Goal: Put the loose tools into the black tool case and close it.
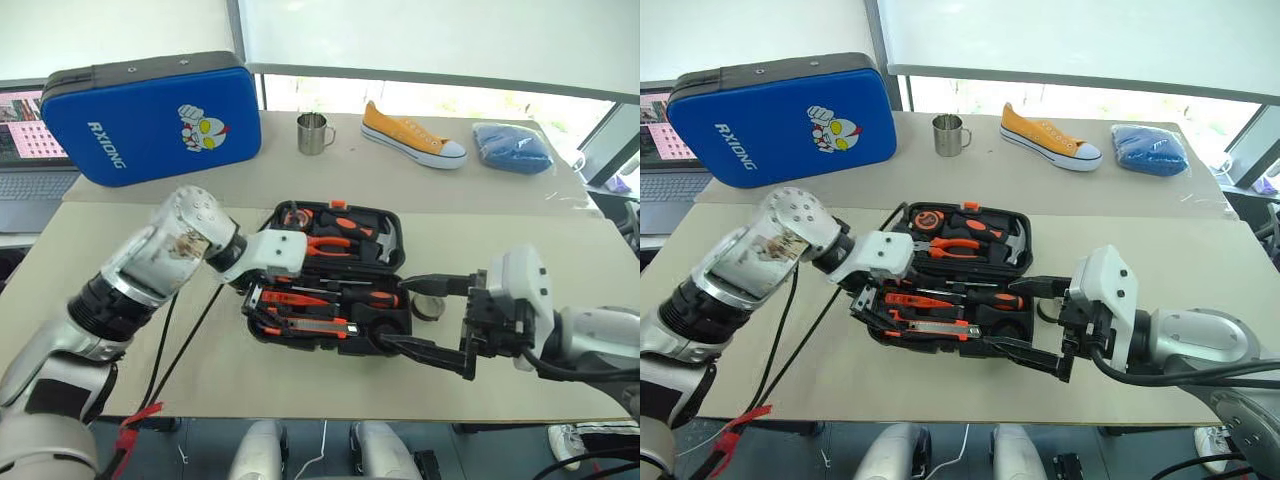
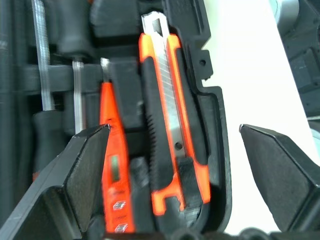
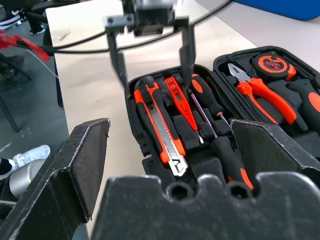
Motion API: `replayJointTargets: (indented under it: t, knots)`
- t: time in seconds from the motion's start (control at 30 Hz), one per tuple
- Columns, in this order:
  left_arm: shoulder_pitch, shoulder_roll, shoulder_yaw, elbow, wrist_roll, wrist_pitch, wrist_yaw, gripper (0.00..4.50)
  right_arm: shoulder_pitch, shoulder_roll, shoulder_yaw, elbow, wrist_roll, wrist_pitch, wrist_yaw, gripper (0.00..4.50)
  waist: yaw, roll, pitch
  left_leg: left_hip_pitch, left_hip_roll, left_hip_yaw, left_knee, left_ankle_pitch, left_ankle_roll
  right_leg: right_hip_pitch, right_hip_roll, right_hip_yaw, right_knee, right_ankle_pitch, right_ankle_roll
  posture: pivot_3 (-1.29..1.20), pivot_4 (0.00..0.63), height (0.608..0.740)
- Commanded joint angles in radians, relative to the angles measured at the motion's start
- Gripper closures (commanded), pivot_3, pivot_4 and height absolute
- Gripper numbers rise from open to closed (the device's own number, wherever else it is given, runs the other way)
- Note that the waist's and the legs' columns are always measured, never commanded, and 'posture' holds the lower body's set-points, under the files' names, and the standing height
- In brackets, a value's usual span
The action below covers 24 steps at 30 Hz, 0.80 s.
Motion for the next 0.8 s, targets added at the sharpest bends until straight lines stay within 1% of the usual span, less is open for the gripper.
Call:
replayJointTargets:
  t: [0.03,0.1,0.13,0.2,0.23,0.27,0.3,0.33,0.63,0.8]
  knots:
    - [0.02,-0.008,0.012,0.031,0.009,-0.062,0.017,1.07,-0.027,0.002,-0.007,-0.002,0.003,-0.011,-0.005,0.0,0.0,0.0,0.0,0.0,0.0,0.0,0.0,0.0,0.0,0.0,0.0,0.0,0.0,0.0,0.0,0.0,0.15,0.739]
    - [0.029,-0.011,0.004,0.045,0.021,-0.087,0.022,1.83,-0.033,0.001,-0.005,0.0,0.003,-0.01,-0.005,0.0,0.001,0.0,0.0,0.0,0.0,0.0,0.0,0.0,0.0,0.0,0.0,0.0,0.0,0.0,0.0,0.0,0.15,0.739]
    - [0.032,-0.012,0.0,0.053,0.027,-0.096,0.024,2.12,-0.034,0.001,-0.005,0.001,0.004,-0.009,-0.004,0.0,0.002,0.0,0.0,0.0,0.0,0.0,0.0,0.0,0.0,0.0,0.0,0.0,0.0,0.0,0.0,0.0,0.15,0.739]
    - [0.037,-0.009,-0.006,0.064,0.039,-0.117,0.022,2.95,-0.034,-0.001,-0.006,0.001,0.006,-0.008,-0.004,0.0,0.004,0.0,0.0,0.0,0.0,0.0,0.0,0.0,0.0,0.0,0.0,0.0,0.0,0.0,0.0,0.0,0.15,0.739]
    - [0.039,-0.005,-0.009,0.067,0.045,-0.13,0.019,3.23,-0.033,-0.002,-0.008,0.001,0.007,-0.007,-0.004,0.0,0.005,0.0,0.0,0.0,0.0,0.0,0.001,0.0,0.0,0.0,0.0,0.0,0.0,0.0,0.0,0.0,0.15,0.739]
    - [0.042,-0.001,-0.01,0.069,0.048,-0.142,0.016,3.74,-0.033,-0.003,-0.009,0.001,0.008,-0.006,-0.004,0.0,0.005,0.0,0.0,0.0,0.0,0.0,0.001,0.0,0.0,0.0,0.0,0.0,0.0,0.0,0.0,0.0,0.15,0.739]
    - [0.046,0.001,-0.011,0.067,0.049,-0.146,0.014,4.01,-0.031,-0.004,-0.011,0.001,0.009,-0.006,-0.004,0.0,0.005,0.0,0.0,0.0,0.0,0.0,0.001,0.0,0.0,0.0,0.0,0.0,0.0,0.0,0.0,0.0,0.15,0.739]
    - [0.05,0.001,-0.011,0.064,0.05,-0.146,0.012,4.43,-0.028,-0.004,-0.012,-0.001,0.01,-0.005,-0.005,0.0,0.005,0.0,0.0,0.0,0.0,0.0,0.0,0.0,0.0,0.0,0.0,0.0,0.0,0.0,0.0,0.0,0.15,0.739]
    - [0.067,0.034,-0.023,0.03,0.061,-0.163,-0.049,4.48,-0.021,-0.011,-0.015,-0.001,0.015,-0.003,0.006,0.0,0.005,0.0,0.0,0.0,0.0,0.0,0.0,0.0,0.0,0.0,0.0,0.0,0.0,0.0,0.0,0.0,0.15,0.739]
    - [0.08,0.002,-0.05,0.063,0.142,-0.212,0.023,4.48,-0.017,-0.013,-0.015,-0.005,0.012,-0.004,0.012,0.0,0.009,0.0,0.0,0.0,0.0,0.0,0.001,0.0,0.0,0.0,0.0,0.0,0.0,0.0,0.0,0.0,0.15,0.739]
